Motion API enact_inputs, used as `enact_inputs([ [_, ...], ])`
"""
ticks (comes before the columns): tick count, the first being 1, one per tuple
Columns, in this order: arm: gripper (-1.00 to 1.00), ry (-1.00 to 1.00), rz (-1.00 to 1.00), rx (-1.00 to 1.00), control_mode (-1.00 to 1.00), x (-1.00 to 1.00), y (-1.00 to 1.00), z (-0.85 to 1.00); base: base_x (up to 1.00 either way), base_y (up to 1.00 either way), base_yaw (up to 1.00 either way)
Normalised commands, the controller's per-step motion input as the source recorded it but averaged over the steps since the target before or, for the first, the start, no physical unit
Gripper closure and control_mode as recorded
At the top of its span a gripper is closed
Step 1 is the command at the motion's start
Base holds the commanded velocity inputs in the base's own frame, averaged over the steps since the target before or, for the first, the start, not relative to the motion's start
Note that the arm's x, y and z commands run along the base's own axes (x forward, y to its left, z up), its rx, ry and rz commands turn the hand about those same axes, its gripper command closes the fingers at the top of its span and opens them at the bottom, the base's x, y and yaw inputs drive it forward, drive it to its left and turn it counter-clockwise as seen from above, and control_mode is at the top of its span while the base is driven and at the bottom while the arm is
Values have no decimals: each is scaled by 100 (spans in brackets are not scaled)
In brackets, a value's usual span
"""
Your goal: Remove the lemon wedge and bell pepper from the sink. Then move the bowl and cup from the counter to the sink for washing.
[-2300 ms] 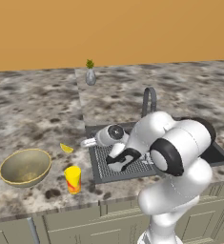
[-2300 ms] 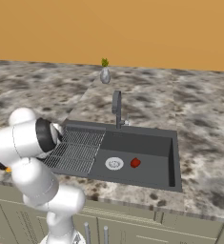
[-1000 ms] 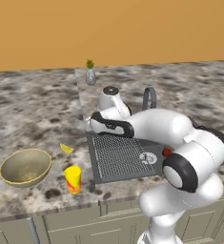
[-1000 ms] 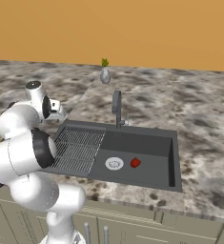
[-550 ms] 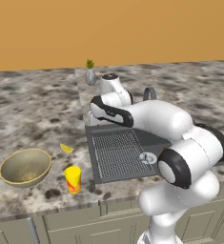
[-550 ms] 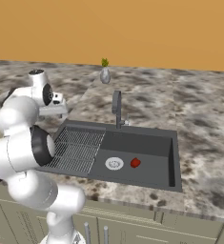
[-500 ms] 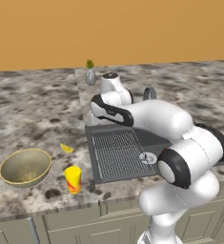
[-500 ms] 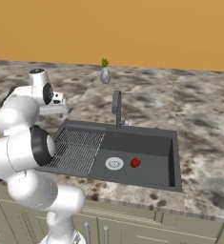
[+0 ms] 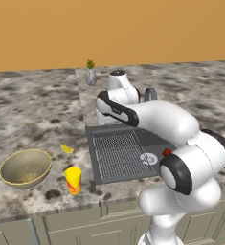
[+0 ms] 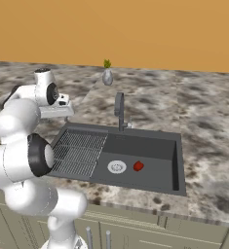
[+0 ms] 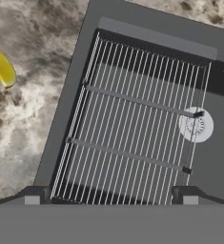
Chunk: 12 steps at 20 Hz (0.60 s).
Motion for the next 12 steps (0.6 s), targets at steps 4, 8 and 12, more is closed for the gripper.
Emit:
enact_inputs([
  [4,-100,0,-1,0,-100,-25,-27,0,0,0,0],
  [8,-100,-4,-3,0,-100,-27,-23,0,0,0,0],
  [12,-100,-2,-4,0,-100,-23,-26,0,0,0,0],
])
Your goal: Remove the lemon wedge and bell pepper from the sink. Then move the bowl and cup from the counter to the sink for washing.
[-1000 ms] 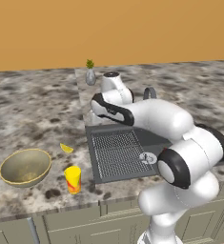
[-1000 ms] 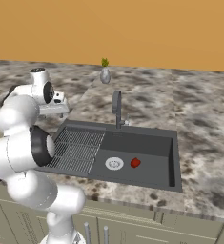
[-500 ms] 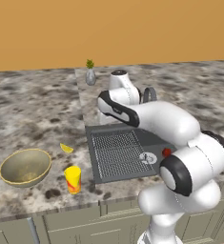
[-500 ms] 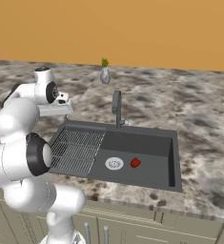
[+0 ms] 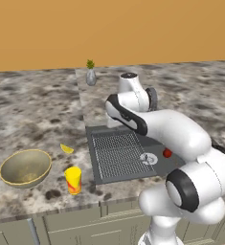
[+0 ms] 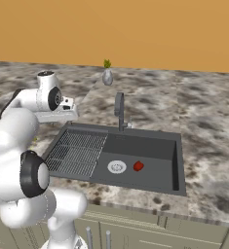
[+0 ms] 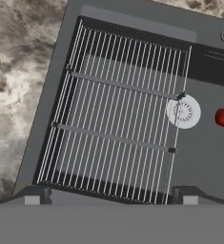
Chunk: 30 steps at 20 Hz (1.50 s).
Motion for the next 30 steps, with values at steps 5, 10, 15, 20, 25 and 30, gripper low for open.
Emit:
enact_inputs([
  [5,-100,-1,-15,1,-100,-15,-26,-1,0,0,0],
  [10,-100,0,-4,0,-100,-8,-32,0,0,0,0],
  [15,-100,0,-2,0,-100,-8,-34,0,0,0,0],
  [20,-100,0,0,0,-100,-6,-37,0,0,0,0],
  [25,-100,0,-1,1,-100,-6,-37,-1,0,0,0],
  [30,-100,0,-2,1,-100,-8,-36,-1,0,0,0],
])
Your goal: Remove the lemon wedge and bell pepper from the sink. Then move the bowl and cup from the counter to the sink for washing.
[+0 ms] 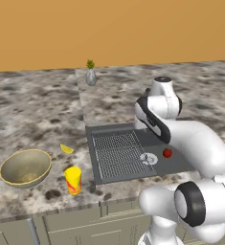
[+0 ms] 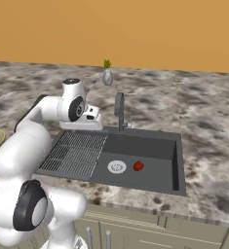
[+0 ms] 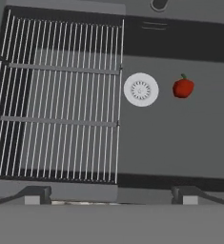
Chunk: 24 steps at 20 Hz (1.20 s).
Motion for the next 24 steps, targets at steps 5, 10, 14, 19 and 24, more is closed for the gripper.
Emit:
enact_inputs([
  [5,-100,1,-1,3,-100,-7,-37,-3,0,0,0],
  [10,-100,7,-1,6,-100,-1,-40,-7,0,0,0],
  [14,-100,8,-2,5,-100,0,-41,-10,0,0,0],
  [19,-100,3,-3,3,-100,0,-38,-13,0,0,0],
  [24,-100,0,-3,0,-100,0,-37,-11,0,0,0],
])
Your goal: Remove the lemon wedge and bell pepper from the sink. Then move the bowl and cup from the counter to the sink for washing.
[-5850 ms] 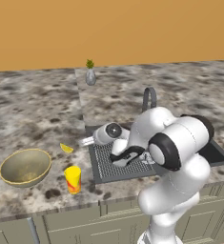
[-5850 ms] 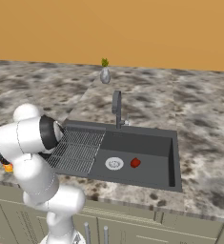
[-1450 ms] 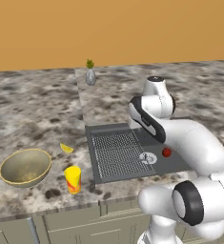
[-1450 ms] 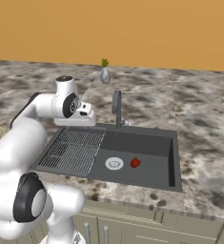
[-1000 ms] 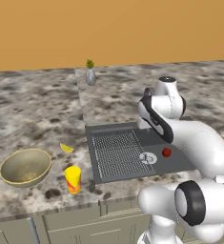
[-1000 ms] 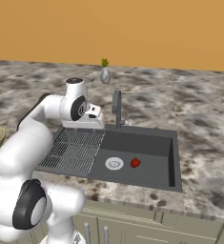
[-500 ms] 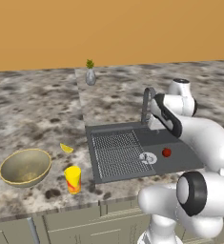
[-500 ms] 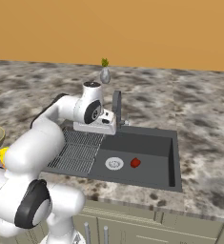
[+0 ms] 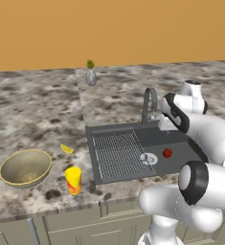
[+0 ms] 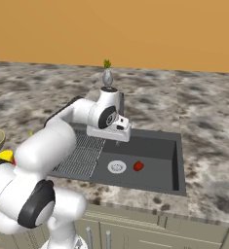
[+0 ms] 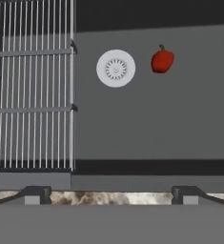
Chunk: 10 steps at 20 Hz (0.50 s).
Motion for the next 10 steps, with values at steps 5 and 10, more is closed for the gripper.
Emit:
enact_inputs([
  [5,-100,0,-3,0,-100,0,-32,-15,0,0,0],
  [10,-100,0,-2,0,-100,0,-29,-18,0,0,0],
])
